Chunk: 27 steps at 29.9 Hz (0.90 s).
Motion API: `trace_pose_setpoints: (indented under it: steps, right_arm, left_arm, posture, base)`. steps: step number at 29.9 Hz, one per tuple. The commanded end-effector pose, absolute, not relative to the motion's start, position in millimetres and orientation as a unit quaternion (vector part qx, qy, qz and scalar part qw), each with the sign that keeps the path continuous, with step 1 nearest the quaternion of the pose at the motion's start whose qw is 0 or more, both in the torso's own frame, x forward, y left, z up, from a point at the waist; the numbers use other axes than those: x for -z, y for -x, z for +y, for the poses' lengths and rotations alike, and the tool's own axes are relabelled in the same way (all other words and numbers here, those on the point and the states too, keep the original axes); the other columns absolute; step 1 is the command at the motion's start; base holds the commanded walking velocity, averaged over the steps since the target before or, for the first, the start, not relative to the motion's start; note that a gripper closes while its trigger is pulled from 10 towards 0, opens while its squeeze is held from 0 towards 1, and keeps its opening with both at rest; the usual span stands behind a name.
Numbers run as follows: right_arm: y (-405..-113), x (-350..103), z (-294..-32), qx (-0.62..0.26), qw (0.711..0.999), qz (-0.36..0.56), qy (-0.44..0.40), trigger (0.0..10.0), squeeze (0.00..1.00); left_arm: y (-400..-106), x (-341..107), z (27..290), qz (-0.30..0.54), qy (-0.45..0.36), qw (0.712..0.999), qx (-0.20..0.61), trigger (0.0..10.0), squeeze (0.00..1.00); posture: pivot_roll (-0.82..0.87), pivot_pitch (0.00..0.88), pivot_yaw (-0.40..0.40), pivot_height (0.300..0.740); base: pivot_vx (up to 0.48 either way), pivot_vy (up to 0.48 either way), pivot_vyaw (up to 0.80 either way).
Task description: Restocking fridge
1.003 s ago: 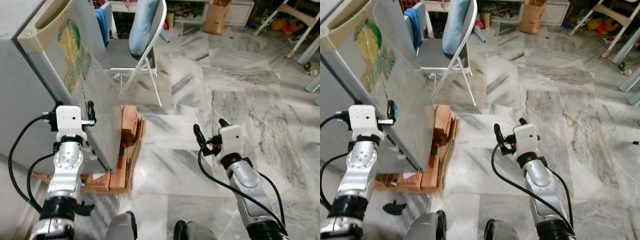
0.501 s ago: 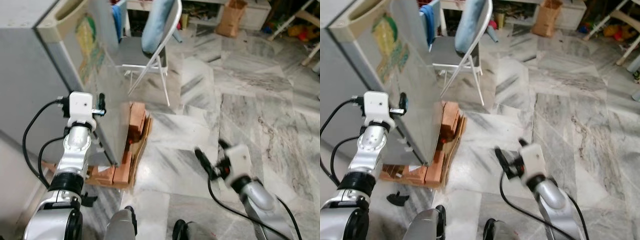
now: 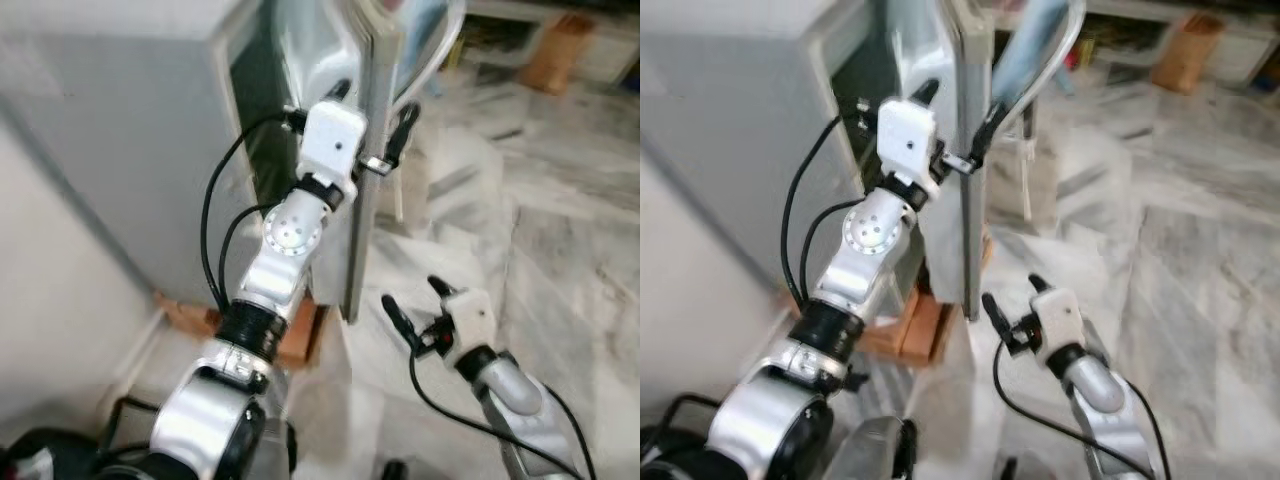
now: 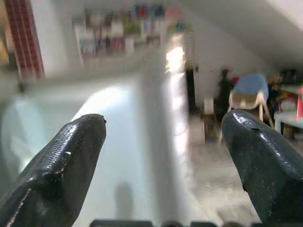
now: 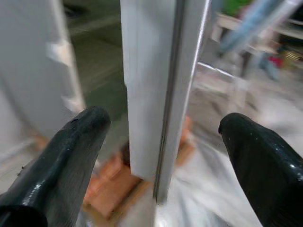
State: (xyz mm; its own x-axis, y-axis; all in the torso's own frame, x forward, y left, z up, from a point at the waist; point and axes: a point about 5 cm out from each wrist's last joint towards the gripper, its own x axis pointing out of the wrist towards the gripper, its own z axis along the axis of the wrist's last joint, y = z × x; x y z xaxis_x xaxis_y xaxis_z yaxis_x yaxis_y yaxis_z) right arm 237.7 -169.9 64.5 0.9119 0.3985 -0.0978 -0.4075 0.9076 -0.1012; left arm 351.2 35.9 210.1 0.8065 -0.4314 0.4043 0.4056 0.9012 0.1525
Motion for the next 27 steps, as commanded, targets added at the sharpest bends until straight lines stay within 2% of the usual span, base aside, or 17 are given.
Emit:
trace_pose_setpoints:
  steps: [1,3,4,5,6,16,19,27]
  right_arm:
    - [-242.9,-67.1,-177.0,-0.187,0.979,0.023,0.073,10.0,0.0]
    - [-248.1,-73.5,-173.7,-0.181,0.98,0.006,0.079,10.0,0.0]
    - [-250.5,-77.8,-171.8,-0.174,0.981,-0.007,0.082,10.0,0.0]
    - [-251.2,-78.7,-171.2,-0.172,0.982,-0.01,0.081,10.0,0.0]
    - [-255.2,-82.1,-168.9,-0.165,0.983,-0.018,0.079,10.0,0.0]
    - [-261.1,-82.2,-156.7,-0.149,0.986,-0.021,0.076,10.0,0.0]
    - [-265.7,-82.3,-157.9,-0.137,0.988,-0.016,0.072,10.0,0.0]
    - [-274.7,-91.8,-152.3,-0.136,0.987,-0.041,0.078,10.0,0.0]
  left_arm:
    - [-357.6,-185.6,78.2,-0.174,-0.05,0.972,0.149,10.0,0.0]
    - [-355.3,-176.7,102.5,-0.162,-0.05,0.979,0.115,10.0,0.0]
    - [-349.6,-163.3,124.7,-0.145,-0.065,0.984,0.082,10.0,0.0]
    - [-347.1,-158.9,131.1,-0.139,-0.068,0.985,0.072,10.0,0.0]
    - [-336.9,-143.1,147.3,-0.114,-0.061,0.99,0.047,10.0,0.0]
    - [-287.2,-93.1,168.5,-0.05,-0.085,0.995,0.029,10.0,0.0]
    - [-278.3,-85.8,170.5,-0.035,-0.087,0.995,0.026,10.0,0.0]
    - [-281.1,-85.7,163.6,-0.028,-0.102,0.994,0.026,10.0,0.0]
  posture:
    - [0.08,0.084,-0.006,0.74]
    - [0.09,0.076,0.001,0.74]
    - [0.08,0.069,0.007,0.74]
    - [0.08,0.069,0.007,0.74]
    - [0.08,0.066,0.009,0.74]
    - [0.09,0.064,-0.002,0.74]
    - [0.08,0.06,-0.005,0.74]
    - [0.07,0.067,0.009,0.74]
  base:
    - [0.0,0.0,0.0]
    - [0.0,0.0,0.0]
    - [0.0,0.0,0.0]
    - [0.0,0.0,0.0]
    - [0.304,-0.36,0.0]
    - [0.336,-0.338,0.0]
    - [0.36,-0.314,-0.8]
    - [0.396,-0.241,-0.8]
